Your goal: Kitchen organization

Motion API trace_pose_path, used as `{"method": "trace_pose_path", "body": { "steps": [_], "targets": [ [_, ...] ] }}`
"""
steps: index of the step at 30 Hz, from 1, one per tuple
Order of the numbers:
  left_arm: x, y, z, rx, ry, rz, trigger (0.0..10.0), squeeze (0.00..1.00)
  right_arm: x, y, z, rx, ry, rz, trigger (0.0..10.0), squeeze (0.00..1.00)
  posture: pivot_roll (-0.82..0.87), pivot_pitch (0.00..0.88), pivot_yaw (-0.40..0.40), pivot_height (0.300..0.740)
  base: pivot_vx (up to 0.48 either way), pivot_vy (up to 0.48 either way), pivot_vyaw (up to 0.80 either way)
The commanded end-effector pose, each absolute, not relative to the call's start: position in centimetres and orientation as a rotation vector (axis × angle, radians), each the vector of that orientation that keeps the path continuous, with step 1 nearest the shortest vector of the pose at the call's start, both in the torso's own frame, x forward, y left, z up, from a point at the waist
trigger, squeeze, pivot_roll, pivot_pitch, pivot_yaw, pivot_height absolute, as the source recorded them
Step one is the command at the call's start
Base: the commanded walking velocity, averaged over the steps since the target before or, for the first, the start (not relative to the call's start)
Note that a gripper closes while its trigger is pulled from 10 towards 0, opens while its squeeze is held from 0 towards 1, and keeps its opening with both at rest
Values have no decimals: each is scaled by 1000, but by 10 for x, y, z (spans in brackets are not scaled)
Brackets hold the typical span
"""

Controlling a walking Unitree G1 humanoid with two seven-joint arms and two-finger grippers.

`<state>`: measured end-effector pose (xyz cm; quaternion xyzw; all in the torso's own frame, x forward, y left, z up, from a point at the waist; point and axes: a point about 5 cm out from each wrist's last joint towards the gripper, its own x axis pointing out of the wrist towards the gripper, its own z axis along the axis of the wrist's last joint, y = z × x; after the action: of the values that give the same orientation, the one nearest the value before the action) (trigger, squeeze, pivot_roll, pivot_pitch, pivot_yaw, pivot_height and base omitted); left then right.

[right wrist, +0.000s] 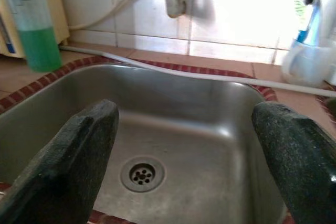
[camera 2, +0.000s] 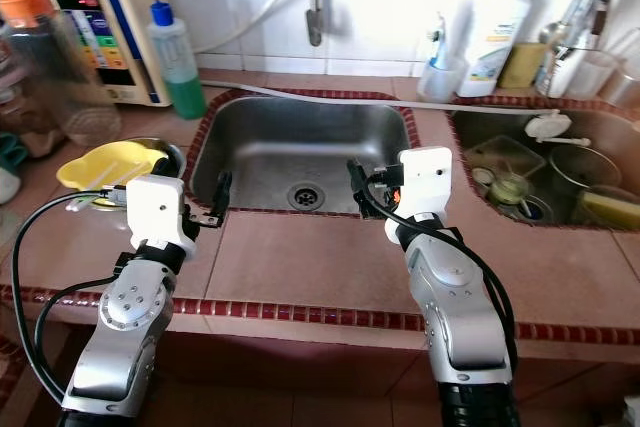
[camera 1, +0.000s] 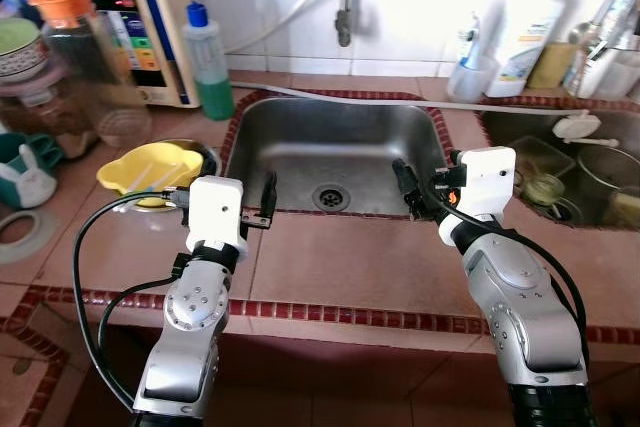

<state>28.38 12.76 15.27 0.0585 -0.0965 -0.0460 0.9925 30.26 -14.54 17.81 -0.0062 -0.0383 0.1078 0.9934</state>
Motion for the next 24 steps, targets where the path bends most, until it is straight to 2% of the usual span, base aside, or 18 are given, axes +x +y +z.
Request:
{"method": "trace_pose_path", "body": {
  "steps": [1, 4, 18, 24],
  "targets": [
    [285, 127, 153, 124, -196, -98, 10000, 0, 302, -143, 185, -22, -107, 226, 10000, 0, -30, 37, 11, 740, 0, 0, 0],
    [285, 127, 153, 118, -191, -105, 10000, 0, 302, -143, 185, -25, -109, 227, 10000, 0, -30, 37, 11, 740, 0, -91, 0],
    [284, 129, 152, 117, -185, -93, 10000, 0, 301, -142, 184, -23, -106, 224, 10000, 0, -28, 42, 17, 740, 0, -450, 0],
    [284, 130, 152, 88, -189, -83, 10000, 0, 301, -142, 183, -23, -104, 223, 10000, 0, -27, 44, 16, 740, 0, 0, 0]
  ]
}}
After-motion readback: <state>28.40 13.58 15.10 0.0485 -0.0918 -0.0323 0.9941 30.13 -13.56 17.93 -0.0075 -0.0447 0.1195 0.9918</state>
